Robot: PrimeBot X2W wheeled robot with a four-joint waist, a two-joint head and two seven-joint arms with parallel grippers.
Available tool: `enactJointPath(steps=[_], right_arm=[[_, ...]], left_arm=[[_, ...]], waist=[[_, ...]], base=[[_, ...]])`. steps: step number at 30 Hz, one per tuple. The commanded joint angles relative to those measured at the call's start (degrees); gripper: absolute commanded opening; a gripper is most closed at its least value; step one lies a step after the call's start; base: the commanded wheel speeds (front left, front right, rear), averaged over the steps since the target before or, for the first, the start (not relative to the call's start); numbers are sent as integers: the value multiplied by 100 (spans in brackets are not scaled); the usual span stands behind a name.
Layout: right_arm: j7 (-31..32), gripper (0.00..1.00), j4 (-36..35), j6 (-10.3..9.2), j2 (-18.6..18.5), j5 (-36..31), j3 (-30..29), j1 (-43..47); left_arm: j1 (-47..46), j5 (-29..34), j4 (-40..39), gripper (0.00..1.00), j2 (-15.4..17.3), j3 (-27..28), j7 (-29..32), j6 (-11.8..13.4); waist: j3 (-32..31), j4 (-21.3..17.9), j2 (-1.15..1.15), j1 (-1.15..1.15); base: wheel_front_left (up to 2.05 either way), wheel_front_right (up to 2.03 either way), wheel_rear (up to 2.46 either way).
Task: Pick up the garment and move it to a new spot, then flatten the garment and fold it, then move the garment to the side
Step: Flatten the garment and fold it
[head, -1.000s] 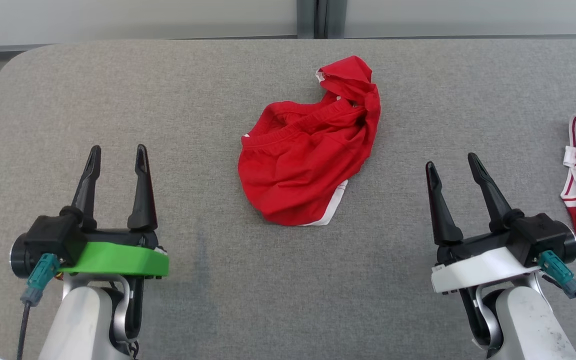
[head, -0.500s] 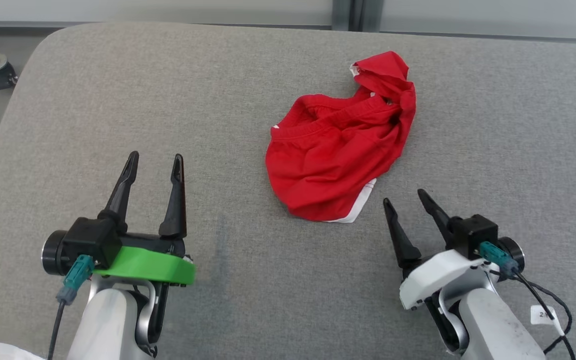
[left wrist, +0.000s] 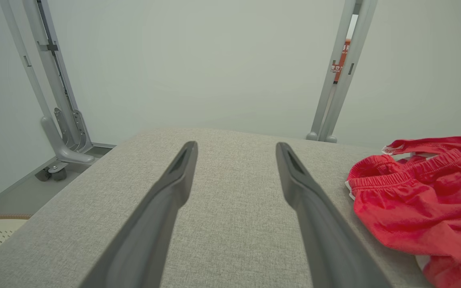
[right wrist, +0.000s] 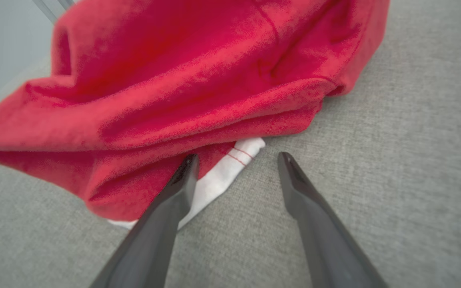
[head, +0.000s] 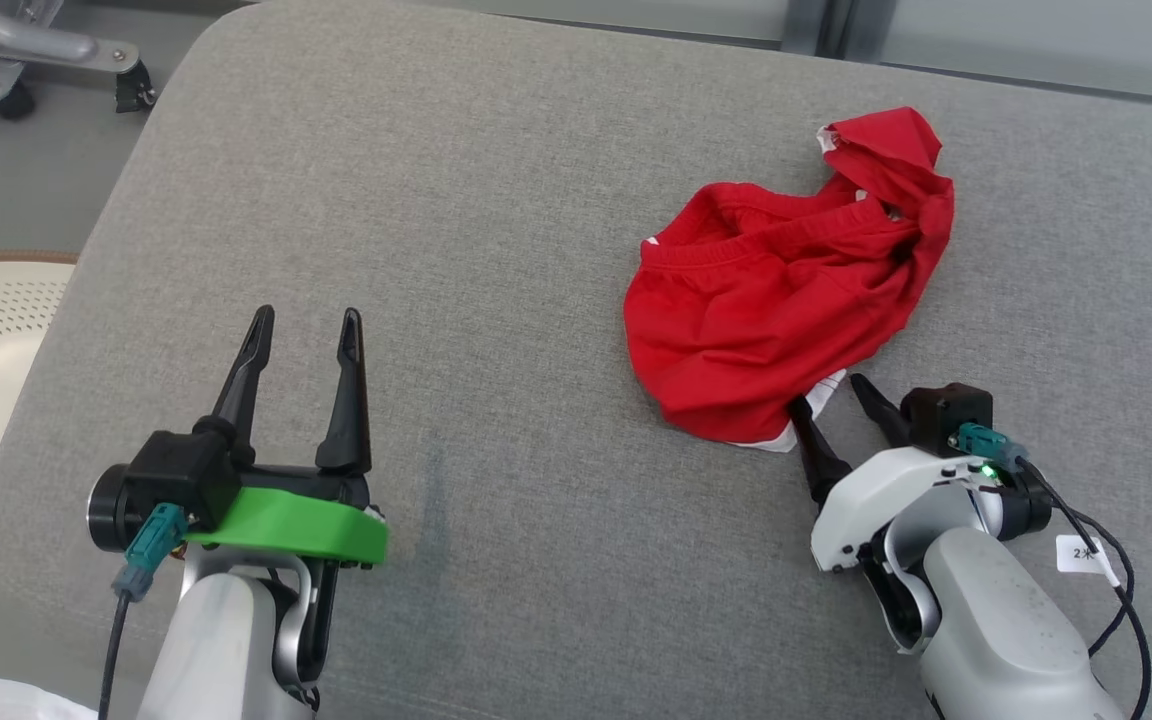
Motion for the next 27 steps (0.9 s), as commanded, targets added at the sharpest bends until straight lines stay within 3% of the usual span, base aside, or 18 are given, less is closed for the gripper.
enactJointPath(steps=[1,5,7,14,27], right_arm=[[-7,100,158,-11,-16,57,-5,-55],[-58,100,454,-11,-15,263,11,-209],[-122,0,569,-10,-14,274,67,-275],[-450,0,696,-11,-45,202,-83,-311],[-660,0,-442,-11,-77,-347,-2046,365]], left_arm=[[6,31,18,100,-12,-3,-13,-18],[41,37,37,100,-19,-18,-13,-32],[57,37,47,100,-22,-8,-13,-37],[88,110,107,100,-19,26,-13,-51],[176,192,102,100,-15,12,-14,-62]], waist=[[14,110,0,0],[9,134,0,0],[2,108,0,0],[-153,-230,0,0],[-283,-1091,0,0]], base=[[0,0,0],[0,0,0],[0,0,0],[0,0,0],[0,0,0]])
